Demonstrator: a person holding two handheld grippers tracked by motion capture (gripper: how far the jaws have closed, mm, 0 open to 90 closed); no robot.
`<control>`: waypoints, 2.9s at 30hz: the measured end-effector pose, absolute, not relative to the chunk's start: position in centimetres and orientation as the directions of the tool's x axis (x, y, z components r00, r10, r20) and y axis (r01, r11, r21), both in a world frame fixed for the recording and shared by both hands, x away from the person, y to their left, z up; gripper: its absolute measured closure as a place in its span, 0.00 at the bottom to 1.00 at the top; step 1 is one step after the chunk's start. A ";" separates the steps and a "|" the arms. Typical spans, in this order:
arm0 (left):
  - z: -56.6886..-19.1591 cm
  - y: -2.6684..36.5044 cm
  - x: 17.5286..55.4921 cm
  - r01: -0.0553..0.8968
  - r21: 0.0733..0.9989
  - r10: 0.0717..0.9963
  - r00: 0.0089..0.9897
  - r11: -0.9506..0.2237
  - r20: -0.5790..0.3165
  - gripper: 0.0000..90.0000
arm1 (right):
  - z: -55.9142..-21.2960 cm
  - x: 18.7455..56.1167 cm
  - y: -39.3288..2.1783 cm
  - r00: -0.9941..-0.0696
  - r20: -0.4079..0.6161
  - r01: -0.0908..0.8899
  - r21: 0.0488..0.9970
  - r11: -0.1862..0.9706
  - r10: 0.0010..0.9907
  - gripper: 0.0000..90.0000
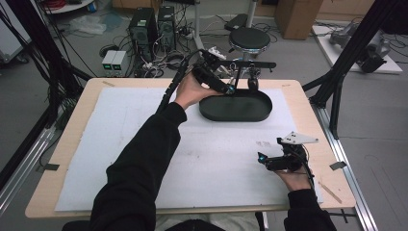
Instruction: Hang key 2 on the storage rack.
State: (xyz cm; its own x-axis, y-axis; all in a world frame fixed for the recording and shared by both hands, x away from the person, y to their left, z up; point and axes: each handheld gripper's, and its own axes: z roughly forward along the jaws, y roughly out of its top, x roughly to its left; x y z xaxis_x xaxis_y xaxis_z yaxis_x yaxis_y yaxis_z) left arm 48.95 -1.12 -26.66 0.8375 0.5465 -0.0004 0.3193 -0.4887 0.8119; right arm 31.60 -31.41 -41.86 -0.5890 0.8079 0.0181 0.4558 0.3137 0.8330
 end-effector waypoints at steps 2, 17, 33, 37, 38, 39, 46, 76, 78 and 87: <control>-26.7 -0.7 48.5 0.332 0.804 0.546 0.837 -0.493 -0.011 0.02 | -41.9 31.6 -31.4 -0.589 0.015 0.455 0.833 0.316 0.808 0.01; -28.4 3.5 46.1 0.356 0.797 0.566 0.824 -0.488 -0.021 0.02 | -41.9 31.2 -31.7 -0.579 0.014 0.461 0.830 0.314 0.815 0.01; -31.4 6.8 44.1 0.396 0.773 0.581 0.813 -0.496 -0.044 0.02 | -42.0 31.2 -31.5 -0.579 0.009 0.465 0.825 0.321 0.815 0.01; -31.9 7.5 43.5 0.402 0.768 0.592 0.805 -0.498 -0.037 0.02 | -41.9 31.1 -31.6 -0.579 0.008 0.463 0.826 0.321 0.815 0.01; -32.0 7.7 43.3 0.402 0.766 0.594 0.804 -0.503 -0.032 0.02 | -41.9 31.2 -31.6 -0.580 0.006 0.462 0.826 0.322 0.815 0.01; -32.1 7.9 43.2 0.402 0.761 0.595 0.803 -0.510 -0.026 0.02 | -41.9 31.2 -31.6 -0.579 0.009 0.464 0.826 0.320 0.815 0.01; -32.8 8.8 42.3 0.416 0.738 0.579 0.815 -0.531 -0.043 0.02 | -41.9 31.3 -31.4 -0.584 0.005 0.459 0.827 0.326 0.812 0.01; -37.9 15.9 37.6 0.502 0.735 0.707 0.706 -0.456 -0.044 0.02 | -41.9 31.2 -30.9 -0.590 0.013 0.466 0.822 0.328 0.807 0.01; -37.7 16.4 37.3 0.496 0.741 0.715 0.699 -0.453 -0.031 0.02 | -41.9 31.2 -30.9 -0.591 0.013 0.467 0.821 0.329 0.806 0.01; -37.6 20.0 35.6 0.523 0.749 0.766 0.642 -0.406 -0.033 0.02 | -41.9 30.9 -30.8 -0.598 0.013 0.464 0.821 0.333 0.801 0.01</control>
